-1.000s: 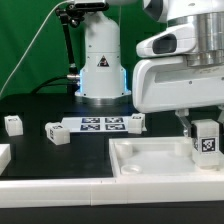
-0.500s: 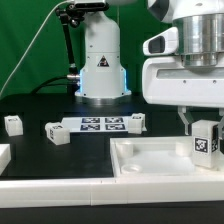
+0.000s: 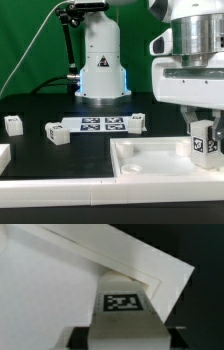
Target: Assemble one leg
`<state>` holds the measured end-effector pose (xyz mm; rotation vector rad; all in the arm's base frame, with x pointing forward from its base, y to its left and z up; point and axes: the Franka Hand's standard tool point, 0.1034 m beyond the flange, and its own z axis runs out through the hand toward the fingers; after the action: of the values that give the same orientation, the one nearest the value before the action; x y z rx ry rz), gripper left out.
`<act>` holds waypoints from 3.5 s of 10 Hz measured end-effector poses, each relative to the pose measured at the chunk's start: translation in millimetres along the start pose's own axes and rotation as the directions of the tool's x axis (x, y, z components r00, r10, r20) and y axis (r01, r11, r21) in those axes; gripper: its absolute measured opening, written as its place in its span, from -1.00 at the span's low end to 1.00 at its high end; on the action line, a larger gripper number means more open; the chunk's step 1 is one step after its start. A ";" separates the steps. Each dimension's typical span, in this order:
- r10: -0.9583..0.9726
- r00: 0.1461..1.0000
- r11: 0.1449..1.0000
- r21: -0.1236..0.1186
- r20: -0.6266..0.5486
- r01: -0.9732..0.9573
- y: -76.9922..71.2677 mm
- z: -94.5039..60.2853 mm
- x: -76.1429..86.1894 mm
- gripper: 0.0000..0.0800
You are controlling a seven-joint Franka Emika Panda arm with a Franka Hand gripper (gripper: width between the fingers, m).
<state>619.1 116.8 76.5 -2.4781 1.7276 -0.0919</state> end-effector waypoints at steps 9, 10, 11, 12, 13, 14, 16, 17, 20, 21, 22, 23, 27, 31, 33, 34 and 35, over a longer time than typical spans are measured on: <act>-0.666 0.746 0.746 -0.001 -0.006 0.666 -3.7 -0.3 2.5 0.62; -0.745 0.667 0.667 -0.005 -0.008 0.745 -4.9 0.5 2.4 0.62; -0.798 0.602 0.602 -0.013 -0.009 0.798 -5.2 1.4 2.0 0.62; -0.859 0.513 0.513 -0.024 -0.010 0.858 -5.2 1.4 1.9 0.62; -0.877 0.481 0.481 -0.025 -0.012 0.876 -5.7 1.3 1.7 0.62; -0.915 0.404 0.404 -0.027 -0.012 0.914 -5.6 1.3 2.7 0.62; -0.916 0.402 0.402 -0.027 -0.012 0.915 -5.5 1.4 2.9 0.28; -0.916 0.402 0.402 -0.027 -0.012 0.915 -5.5 1.4 2.9 -0.06; -0.884 0.468 0.468 -0.021 -0.022 0.883 -5.5 1.5 4.2 -0.27; -0.843 0.537 0.538 -0.012 -0.034 0.843 -5.4 1.8 4.5 -0.27; -0.792 0.609 0.610 -0.004 -0.044 0.792 -5.4 1.9 5.1 -0.27; -0.703 0.709 0.710 0.015 -0.052 0.704 -5.5 2.1 5.8 -0.27; -0.296 0.952 0.953 0.041 -0.080 0.300 -3.4 5.1 10.4 -0.27; 0.112 0.993 0.991 0.074 -0.046 -0.109 1.1 5.4 12.4 -0.26; 0.221 0.975 0.973 0.074 -0.016 -0.219 2.6 5.3 10.7 -0.26; 0.203 0.979 0.977 0.074 -0.017 -0.201 2.3 5.2 10.4 -0.22; 0.150 0.988 0.986 0.073 -0.021 -0.149 2.3 5.4 9.8 0.12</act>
Offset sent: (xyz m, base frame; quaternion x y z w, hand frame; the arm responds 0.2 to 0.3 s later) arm 0.0083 0.0008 0.0062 0.0130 -0.0320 -0.0706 0.9969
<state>621.0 107.1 70.7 -2.2995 1.8796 -0.1694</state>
